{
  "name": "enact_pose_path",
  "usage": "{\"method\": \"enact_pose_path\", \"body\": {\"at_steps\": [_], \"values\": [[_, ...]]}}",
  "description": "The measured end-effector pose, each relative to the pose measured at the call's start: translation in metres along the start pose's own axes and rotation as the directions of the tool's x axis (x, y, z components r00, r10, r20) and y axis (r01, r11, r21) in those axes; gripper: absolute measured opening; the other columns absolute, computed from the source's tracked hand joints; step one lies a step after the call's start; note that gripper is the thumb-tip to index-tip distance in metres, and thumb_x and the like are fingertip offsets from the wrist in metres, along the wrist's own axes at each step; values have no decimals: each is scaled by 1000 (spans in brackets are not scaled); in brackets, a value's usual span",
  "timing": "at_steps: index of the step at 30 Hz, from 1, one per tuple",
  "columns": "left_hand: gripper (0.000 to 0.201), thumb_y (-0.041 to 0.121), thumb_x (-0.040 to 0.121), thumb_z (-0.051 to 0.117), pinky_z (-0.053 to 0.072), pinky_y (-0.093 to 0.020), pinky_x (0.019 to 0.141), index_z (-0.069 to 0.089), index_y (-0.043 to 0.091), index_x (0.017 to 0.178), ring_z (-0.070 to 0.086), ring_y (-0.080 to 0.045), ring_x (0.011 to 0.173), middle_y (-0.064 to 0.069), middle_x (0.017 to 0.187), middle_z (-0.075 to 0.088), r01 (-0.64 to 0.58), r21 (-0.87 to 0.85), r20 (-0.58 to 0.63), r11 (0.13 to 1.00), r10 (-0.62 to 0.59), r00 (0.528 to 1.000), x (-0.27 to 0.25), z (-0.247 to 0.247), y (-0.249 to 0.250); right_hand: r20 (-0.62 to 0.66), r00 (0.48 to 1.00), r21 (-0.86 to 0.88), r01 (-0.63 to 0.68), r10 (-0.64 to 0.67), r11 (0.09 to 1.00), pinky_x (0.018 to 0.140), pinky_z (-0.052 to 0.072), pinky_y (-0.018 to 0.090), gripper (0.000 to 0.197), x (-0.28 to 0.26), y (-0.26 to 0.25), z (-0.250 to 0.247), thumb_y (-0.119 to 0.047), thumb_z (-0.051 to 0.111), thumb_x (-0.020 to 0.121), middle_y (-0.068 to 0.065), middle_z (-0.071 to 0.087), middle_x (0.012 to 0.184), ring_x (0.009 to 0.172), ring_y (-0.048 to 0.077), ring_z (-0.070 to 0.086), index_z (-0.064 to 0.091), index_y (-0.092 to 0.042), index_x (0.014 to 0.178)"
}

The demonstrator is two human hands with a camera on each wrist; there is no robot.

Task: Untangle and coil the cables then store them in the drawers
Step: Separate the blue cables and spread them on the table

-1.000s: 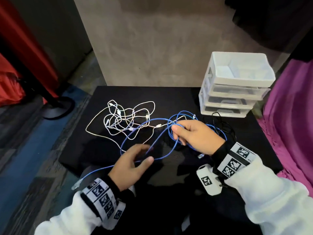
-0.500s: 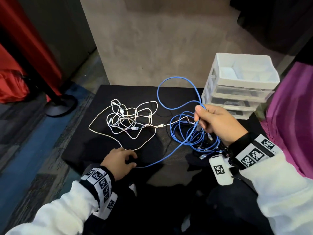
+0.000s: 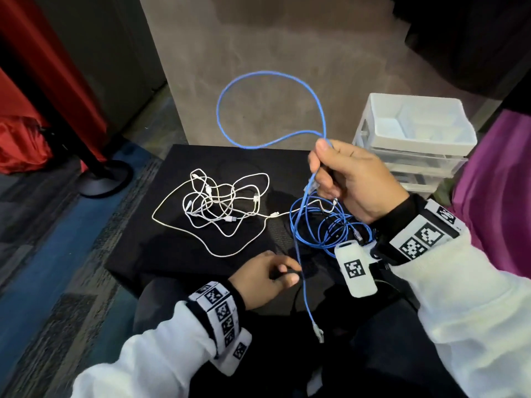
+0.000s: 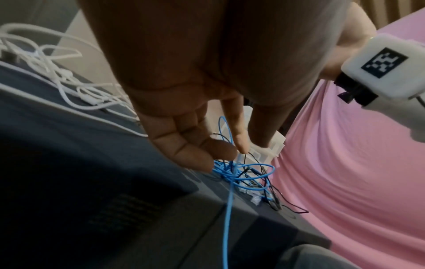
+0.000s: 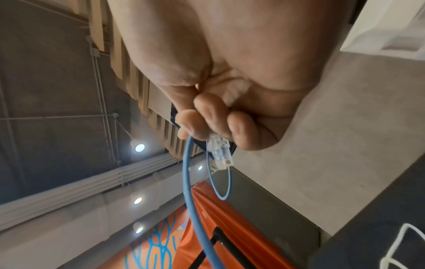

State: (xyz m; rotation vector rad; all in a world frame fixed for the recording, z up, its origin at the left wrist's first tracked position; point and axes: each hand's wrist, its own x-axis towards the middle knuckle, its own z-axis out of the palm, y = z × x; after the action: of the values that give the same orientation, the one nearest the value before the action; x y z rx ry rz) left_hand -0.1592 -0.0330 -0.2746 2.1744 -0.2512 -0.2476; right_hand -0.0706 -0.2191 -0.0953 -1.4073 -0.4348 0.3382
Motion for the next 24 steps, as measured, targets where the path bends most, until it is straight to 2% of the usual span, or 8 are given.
{"method": "enact_pose_path", "body": {"at_steps": [3,6,8,10,11,18,21,24], "values": [[40,34,82,77,51,-27,77,59,32,117,55,-13,72,1,92,55,65,-305,8,950,-66,998,4,15,7,-48,999,42,10,-8,999,57,16,37,36,0,-6,-8,-26,43,108,3,40,54,44,15,24,56,-10,79],[50,45,76,78,56,-40,69,42,38,110,58,-19,63,-2,82,55,88,-422,-190,902,-183,964,14,18,8,-49,999,97,-2,7,995,56,17,35,34,-5,-6,-16,-26,43,107,3,39,54,44,14,23,55,-10,80],[33,40,86,73,54,-36,62,47,45,106,59,-18,55,-3,75,55,94,-418,-231,904,-205,951,20,14,10,-26,1000,124,-8,11,992,56,18,36,33,-9,-4,-19,-28,45,106,4,39,55,43,14,23,55,-9,81],[7,32,101,58,49,-29,59,60,34,94,56,-14,52,-1,69,56,77,-412,-223,908,-183,958,26,7,15,-11,1000,142,-16,18,990,54,20,34,32,-12,-1,-23,-29,46,104,5,38,56,43,14,24,55,-9,82],[20,30,105,52,47,-28,58,62,27,88,54,-15,54,-1,67,56,55,-439,-242,897,-178,954,27,1,19,-15,1000,143,-24,27,989,53,21,33,32,-13,3,-26,-28,46,105,5,38,56,43,14,24,56,-8,82],[26,34,107,38,50,-35,70,53,16,97,54,-15,63,-3,79,58,-164,-893,-209,419,-63,976,26,-57,72,78,957,-202,-258,278,945,44,31,28,31,-29,75,-24,-12,46,108,7,59,57,40,13,41,57,-8,136],[26,37,106,38,53,-35,69,54,16,103,55,-16,68,-4,86,62,-190,-860,-225,474,-17,974,30,-69,77,199,937,-217,-244,288,945,46,34,27,23,-31,92,-8,-18,46,109,7,60,59,41,13,40,61,-3,118],[9,17,105,50,53,-27,61,59,15,106,57,-13,60,-1,81,68,-125,-798,-284,589,-185,941,48,-79,66,70,967,-152,-233,246,960,43,32,23,27,-20,84,-12,-20,44,110,5,55,54,38,12,35,61,-5,95]]}}
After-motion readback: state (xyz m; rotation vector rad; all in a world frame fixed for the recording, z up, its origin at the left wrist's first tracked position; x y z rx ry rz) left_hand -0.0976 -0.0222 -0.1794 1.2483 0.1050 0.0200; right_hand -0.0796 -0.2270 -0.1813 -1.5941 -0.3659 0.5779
